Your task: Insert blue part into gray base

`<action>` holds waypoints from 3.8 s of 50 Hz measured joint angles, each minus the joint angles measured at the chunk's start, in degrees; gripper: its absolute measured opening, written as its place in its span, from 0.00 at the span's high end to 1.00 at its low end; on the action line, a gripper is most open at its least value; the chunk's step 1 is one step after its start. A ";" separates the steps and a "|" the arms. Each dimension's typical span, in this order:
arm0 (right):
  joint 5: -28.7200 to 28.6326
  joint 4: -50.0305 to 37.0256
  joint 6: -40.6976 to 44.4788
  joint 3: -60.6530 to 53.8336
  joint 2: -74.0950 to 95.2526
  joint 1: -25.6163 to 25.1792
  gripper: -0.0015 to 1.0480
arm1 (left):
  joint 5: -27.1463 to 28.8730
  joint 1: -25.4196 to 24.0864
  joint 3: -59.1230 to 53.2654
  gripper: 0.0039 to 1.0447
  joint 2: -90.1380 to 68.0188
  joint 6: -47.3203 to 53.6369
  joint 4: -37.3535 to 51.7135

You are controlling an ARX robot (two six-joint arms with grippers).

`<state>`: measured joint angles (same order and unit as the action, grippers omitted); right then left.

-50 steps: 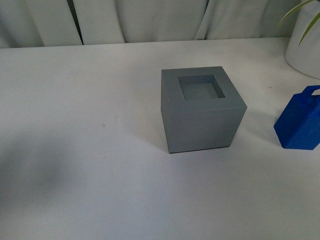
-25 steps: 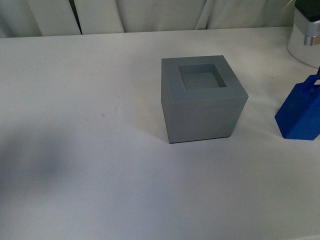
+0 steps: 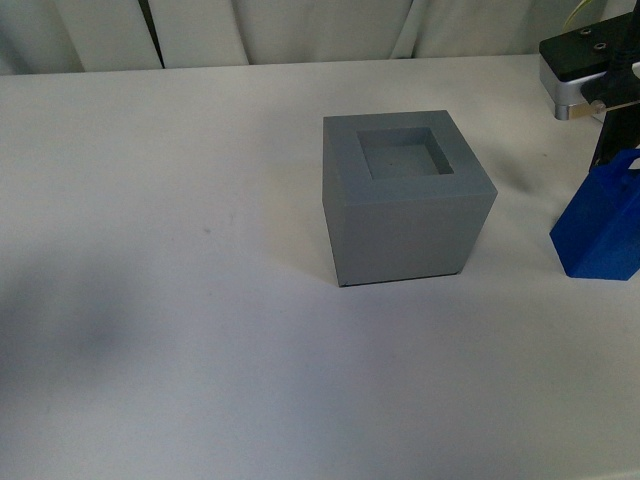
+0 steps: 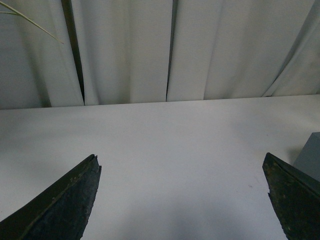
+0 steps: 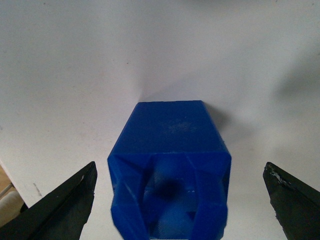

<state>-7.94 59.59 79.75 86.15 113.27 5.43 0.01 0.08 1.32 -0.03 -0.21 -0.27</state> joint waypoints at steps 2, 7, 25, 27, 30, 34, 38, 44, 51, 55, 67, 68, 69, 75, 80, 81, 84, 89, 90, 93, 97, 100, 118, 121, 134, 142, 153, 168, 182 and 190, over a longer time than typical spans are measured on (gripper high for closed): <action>-0.07 -0.20 0.00 0.35 0.24 0.02 0.07 | 0.00 0.00 0.00 0.06 0.00 0.00 0.00; -0.13 -0.39 0.00 0.70 0.57 0.11 0.07 | 0.00 0.00 0.00 0.06 0.00 0.00 0.00; -0.92 1.18 0.17 2.51 0.85 0.24 0.56 | 0.00 0.00 0.00 0.06 0.00 0.00 0.00; -1.25 2.14 0.35 3.34 0.85 0.24 0.56 | 0.00 0.00 0.00 0.06 0.00 0.00 0.00; -1.92 3.13 0.44 4.48 0.83 0.26 0.56 | 0.00 0.00 0.00 0.06 0.00 0.00 0.00; -2.91 4.72 0.44 6.03 0.79 0.35 0.56 | 0.00 0.00 0.00 0.06 0.00 0.00 0.00; -4.17 7.06 0.44 9.27 0.37 0.72 0.56 | 0.00 0.00 0.00 0.06 0.00 0.00 0.00; -5.75 10.38 0.39 14.19 -0.42 1.79 0.56 | 0.00 0.00 0.00 0.06 0.00 0.00 0.00; -8.57 14.78 -0.15 21.03 -0.77 4.87 0.56 | 0.00 0.00 0.00 0.06 0.00 -0.02 0.00; -9.75 16.55 -0.66 23.82 -0.77 7.30 0.56 | 0.00 0.00 0.00 0.06 0.00 -0.02 0.00; -9.97 17.40 -1.42 26.05 -0.33 13.79 0.56 | 0.00 0.00 0.00 0.06 0.00 0.00 0.00; -9.90 17.40 -1.46 26.05 -0.26 14.03 0.56 | 0.00 0.00 0.00 0.06 0.00 -0.02 0.00; -9.73 17.38 -1.55 26.05 -0.11 14.49 0.56 | 0.00 0.00 0.00 0.06 0.00 0.00 0.00; -8.15 16.96 -1.57 26.01 1.05 16.59 0.56 | 0.00 0.00 0.00 0.06 0.00 0.00 0.00; -7.13 16.57 -1.53 25.77 1.75 17.42 0.56 | 0.00 0.00 0.00 0.06 0.00 -0.02 0.00; -6.95 16.50 -1.53 25.68 1.92 17.51 0.56 | 0.00 0.00 0.00 0.06 0.00 0.00 0.00; -6.60 16.37 -1.53 25.57 2.23 17.62 0.56 | 0.00 0.00 0.00 0.06 0.00 0.00 0.00; -6.62 16.15 -1.55 25.18 2.54 17.77 0.56 | 0.00 0.00 0.00 0.06 0.00 -0.02 0.00; -6.64 16.02 -1.55 24.98 2.58 17.81 0.56 | 0.00 0.00 0.00 0.06 0.00 0.00 0.00; -6.43 15.72 -1.53 24.33 2.64 17.92 0.56 | 0.00 0.00 0.00 0.06 0.00 0.00 0.00; -6.34 15.43 -1.55 23.80 2.71 17.99 0.56 | 0.00 0.00 0.00 0.06 0.00 0.00 0.00; -6.34 15.06 -1.55 23.54 2.80 18.03 0.56 | 0.00 0.00 0.00 0.06 0.00 -0.02 0.00; -6.43 13.86 -1.84 22.80 3.37 18.05 0.56 | 0.00 0.00 0.00 0.06 0.00 0.00 0.00; -6.29 13.90 -1.81 22.80 3.37 18.03 0.56 | 0.00 0.00 0.00 0.06 0.00 0.00 0.00; -6.08 13.90 -1.84 22.80 3.37 17.64 0.56 | 0.00 0.00 0.00 0.06 0.00 0.00 0.00; -6.27 13.79 -2.23 22.80 3.39 17.11 0.56 | 0.00 0.00 0.00 0.06 0.00 0.00 0.00; -6.32 13.99 -2.51 22.80 3.43 16.74 0.56 | 0.00 0.00 0.00 0.06 0.00 -0.02 0.00; -6.64 13.31 -3.28 22.86 3.65 16.46 0.56 | 0.00 0.00 0.00 0.06 0.00 -0.02 0.00; -6.93 13.79 -3.50 23.74 5.75 16.57 0.56 | 0.00 0.00 0.00 0.06 0.00 0.00 0.00; -5.03 15.34 -2.73 23.71 5.77 16.61 0.56 | 0.00 0.00 0.00 0.06 0.00 0.00 0.00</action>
<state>-12.97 74.94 77.01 109.86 119.04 22.04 0.01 0.08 1.32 -0.03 -0.21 -0.27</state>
